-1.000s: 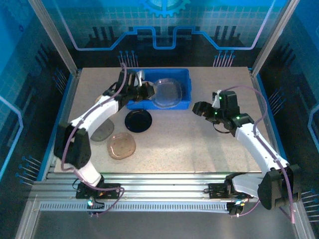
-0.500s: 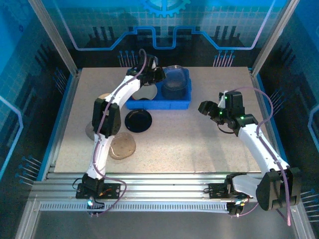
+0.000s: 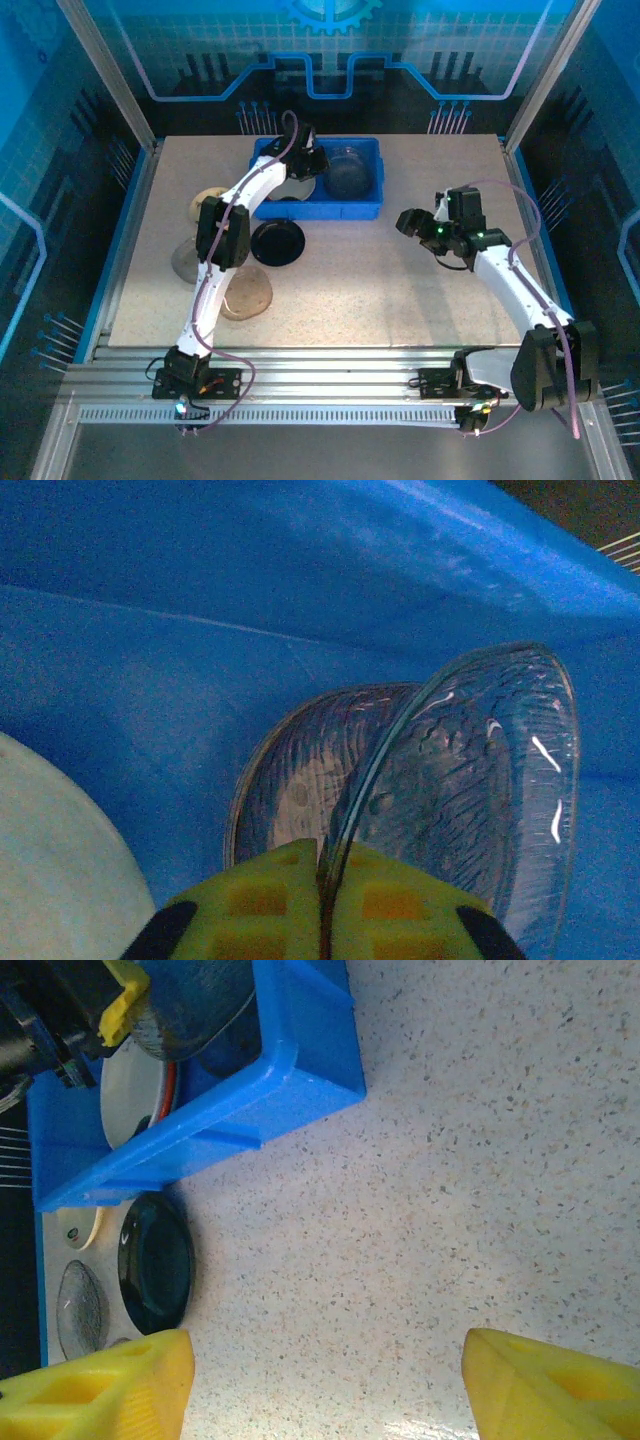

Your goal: Place the plates into the plastic bin on the countertop

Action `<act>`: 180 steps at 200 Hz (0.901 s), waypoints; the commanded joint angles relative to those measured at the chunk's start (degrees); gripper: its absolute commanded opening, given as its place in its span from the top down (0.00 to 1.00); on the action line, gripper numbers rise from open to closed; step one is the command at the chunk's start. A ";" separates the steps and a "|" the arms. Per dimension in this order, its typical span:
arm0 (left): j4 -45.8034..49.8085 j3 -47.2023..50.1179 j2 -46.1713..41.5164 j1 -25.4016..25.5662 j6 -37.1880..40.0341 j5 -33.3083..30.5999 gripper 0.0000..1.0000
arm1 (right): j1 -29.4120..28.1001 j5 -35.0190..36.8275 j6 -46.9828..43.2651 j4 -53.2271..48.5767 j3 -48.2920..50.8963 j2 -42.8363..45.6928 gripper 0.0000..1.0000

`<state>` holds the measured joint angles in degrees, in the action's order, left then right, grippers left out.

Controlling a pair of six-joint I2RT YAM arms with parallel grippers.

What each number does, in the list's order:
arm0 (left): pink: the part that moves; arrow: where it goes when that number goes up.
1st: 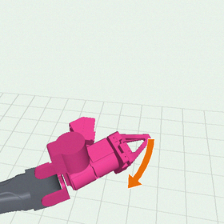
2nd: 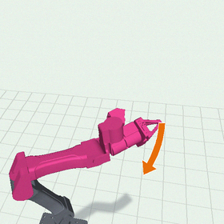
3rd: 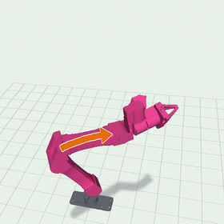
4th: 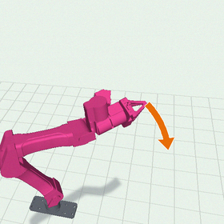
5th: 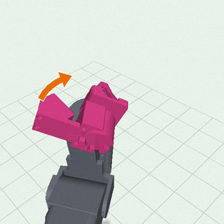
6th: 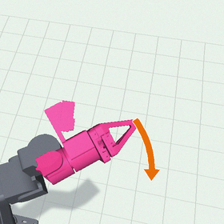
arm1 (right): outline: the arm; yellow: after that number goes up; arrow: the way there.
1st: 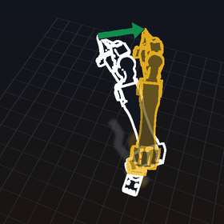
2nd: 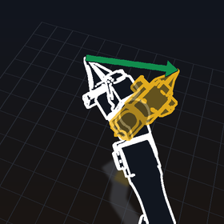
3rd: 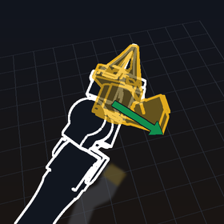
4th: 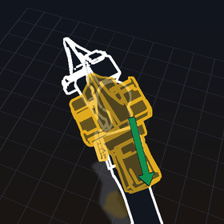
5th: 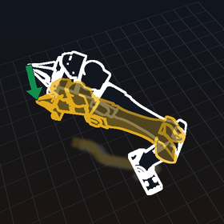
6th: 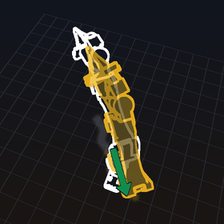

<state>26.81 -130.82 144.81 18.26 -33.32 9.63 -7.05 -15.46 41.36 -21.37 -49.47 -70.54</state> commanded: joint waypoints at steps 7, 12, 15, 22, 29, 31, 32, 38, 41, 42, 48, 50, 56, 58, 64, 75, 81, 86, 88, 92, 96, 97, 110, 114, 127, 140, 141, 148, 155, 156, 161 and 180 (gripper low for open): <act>0.72 -3.46 1.51 -0.22 0.28 0.85 0.67 | -0.38 -1.15 -0.14 1.41 0.34 0.35 0.28; 0.83 -3.83 1.52 -0.19 0.36 0.99 0.61 | -0.53 -1.06 -0.22 1.48 0.30 0.44 0.27; 0.98 -4.02 1.60 -0.16 0.43 0.96 0.59 | -0.63 -1.02 -0.25 1.46 0.28 0.43 0.28; 1.48 -4.69 1.70 -0.16 0.54 1.01 0.52 | -0.89 -0.97 -0.23 1.33 0.10 0.48 0.27; 1.95 -5.21 1.79 -0.11 0.70 0.98 0.48 | -1.14 -0.86 -0.37 1.24 0.08 0.49 0.27; 2.05 -5.40 1.79 -0.08 0.67 1.00 0.47 | -1.24 -0.75 -0.38 1.24 -0.01 0.63 0.27; 2.08 -5.49 1.79 -0.07 0.73 1.00 0.47 | -1.23 -0.73 -0.35 1.24 -0.01 0.60 0.27; 2.42 -5.86 1.65 -0.07 0.87 0.99 0.45 | -1.42 -0.71 -0.40 1.15 -0.01 0.65 0.27; 2.60 -6.01 1.62 -0.08 0.95 0.99 0.44 | -1.55 -0.66 -0.33 1.15 0.00 0.68 0.27; 2.66 -6.10 1.61 -0.07 0.97 0.96 0.44 | -1.60 -0.60 -0.32 1.15 0.00 0.67 0.27; 2.89 -6.35 1.40 -0.06 1.05 1.08 0.42 | -1.85 -0.49 -0.39 1.08 -0.01 0.67 0.27; 2.96 -6.32 1.32 -0.04 1.13 1.07 0.41 | -1.88 -0.43 -0.44 1.03 -0.10 0.71 0.27; 3.07 -6.34 0.98 -0.07 1.25 1.02 0.40 | -2.11 -0.21 -0.54 0.83 -0.16 0.76 0.27; 3.07 -6.30 0.86 -0.07 1.24 1.01 0.39 | -2.28 -0.12 -0.50 0.80 -0.12 0.76 0.28; 3.18 -6.23 0.44 -0.06 1.33 0.91 0.38 | -2.59 0.09 -0.63 0.60 -0.18 0.80 0.27; 3.40 -6.12 -0.26 -0.03 1.51 1.05 0.36 | -3.04 0.35 -0.59 0.62 -0.23 0.85 0.28; 3.49 -5.90 -0.84 0.02 1.76 1.11 0.36 | -3.35 0.50 -0.64 0.94 -0.18 0.96 0.28; 3.44 -5.44 -1.37 0.02 2.06 1.34 0.35 | -3.79 0.64 -0.72 1.29 -0.02 1.03 0.28; 3.43 -5.24 -1.66 0.04 2.17 1.38 0.35 | -3.90 0.71 -0.73 1.32 -0.01 1.04 0.28; 3.22 -4.68 -2.20 0.10 2.40 1.56 0.35 | -4.14 0.78 -0.67 1.53 -0.01 0.98 0.29; 2.80 -3.62 -2.96 0.11 2.63 1.57 0.34 | -4.49 0.70 -0.72 1.71 -0.01 0.89 0.29; 2.72 -3.28 -3.13 0.11 2.64 1.64 0.34 | -4.56 0.66 -0.69 1.74 0.03 0.87 0.29; 0.28 0.82 -6.76 0.20 2.73 2.04 0.32 | -5.77 0.66 -0.60 2.57 -0.01 0.46 0.30; -0.48 2.36 -8.00 0.20 2.70 2.06 0.31 | -6.23 0.77 -0.45 2.85 -0.12 0.27 0.30; -2.70 7.69 -12.59 0.39 2.71 1.97 0.30 | -8.15 0.80 0.07 4.10 -0.18 -0.12 0.31; -4.12 13.61 -17.73 0.68 3.15 1.75 0.29 | -10.80 1.40 0.61 5.43 -0.21 -0.68 0.31; -4.21 14.21 -18.30 0.70 3.21 1.73 0.29 | -10.97 1.40 0.67 5.62 -0.24 -0.75 0.32; -5.08 17.87 -21.66 0.85 3.12 1.71 0.29 | -12.51 1.57 1.04 6.57 -0.25 -1.24 0.32; -6.35 22.38 -25.03 1.02 2.81 1.91 0.29 | -13.97 1.47 1.35 7.50 -0.44 -2.03 0.32; -6.56 22.95 -25.64 1.00 2.73 1.99 0.29 | -14.23 1.44 1.39 7.62 -0.45 -2.17 0.32; -7.61 26.53 -28.20 1.07 2.49 2.27 0.28 | -15.30 1.32 1.56 8.22 -0.61 -2.73 0.32; -10.19 38.62 -37.94 1.66 1.83 2.86 0.27 | -19.30 1.23 2.37 10.71 -0.55 -4.97 0.33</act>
<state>21.69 -102.96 118.96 18.96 -31.55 10.44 -22.24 -14.33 42.26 -15.27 -49.50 -72.90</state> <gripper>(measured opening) 0.720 0.676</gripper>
